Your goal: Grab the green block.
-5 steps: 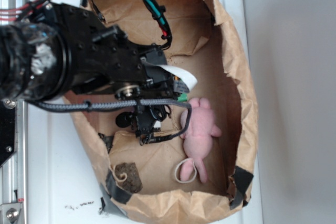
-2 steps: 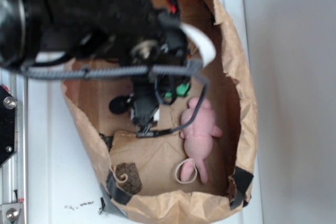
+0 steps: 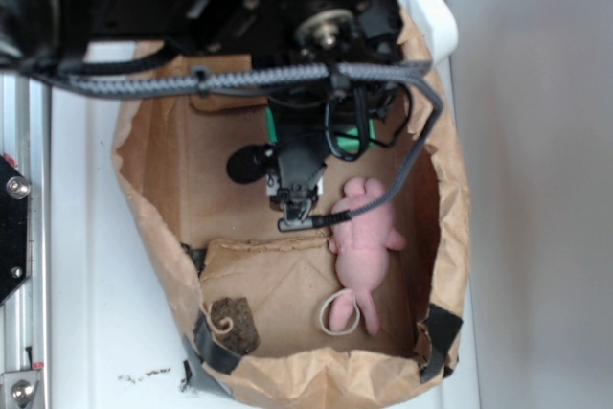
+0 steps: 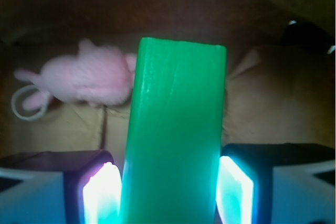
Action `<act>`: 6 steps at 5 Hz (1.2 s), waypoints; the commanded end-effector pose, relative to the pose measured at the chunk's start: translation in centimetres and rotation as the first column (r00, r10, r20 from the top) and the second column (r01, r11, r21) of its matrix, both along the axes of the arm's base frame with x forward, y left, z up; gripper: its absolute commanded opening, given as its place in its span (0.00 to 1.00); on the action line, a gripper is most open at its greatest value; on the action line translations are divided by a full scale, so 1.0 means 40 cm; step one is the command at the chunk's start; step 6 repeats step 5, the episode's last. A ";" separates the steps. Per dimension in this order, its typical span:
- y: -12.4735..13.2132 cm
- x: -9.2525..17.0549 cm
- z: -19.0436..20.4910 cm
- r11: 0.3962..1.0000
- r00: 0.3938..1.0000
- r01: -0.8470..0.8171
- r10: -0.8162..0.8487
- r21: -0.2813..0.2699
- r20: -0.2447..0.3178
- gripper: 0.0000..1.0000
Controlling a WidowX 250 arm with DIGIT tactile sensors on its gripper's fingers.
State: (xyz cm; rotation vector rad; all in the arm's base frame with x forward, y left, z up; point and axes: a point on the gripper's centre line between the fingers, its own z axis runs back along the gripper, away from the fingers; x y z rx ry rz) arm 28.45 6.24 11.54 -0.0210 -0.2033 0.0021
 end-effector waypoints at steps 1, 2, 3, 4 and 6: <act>0.006 -0.004 0.171 0.997 0.994 0.072 -0.071 -0.010 0.081 0.00; -0.024 -0.029 0.211 0.997 0.992 0.061 -0.064 0.038 0.106 0.00; -0.045 -0.027 0.230 0.995 0.993 0.005 -0.016 0.095 0.115 0.00; -0.052 -0.031 0.240 0.997 0.993 0.016 -0.025 0.078 0.117 0.00; -0.061 -0.034 0.227 0.995 0.990 0.025 -0.038 0.101 0.137 0.00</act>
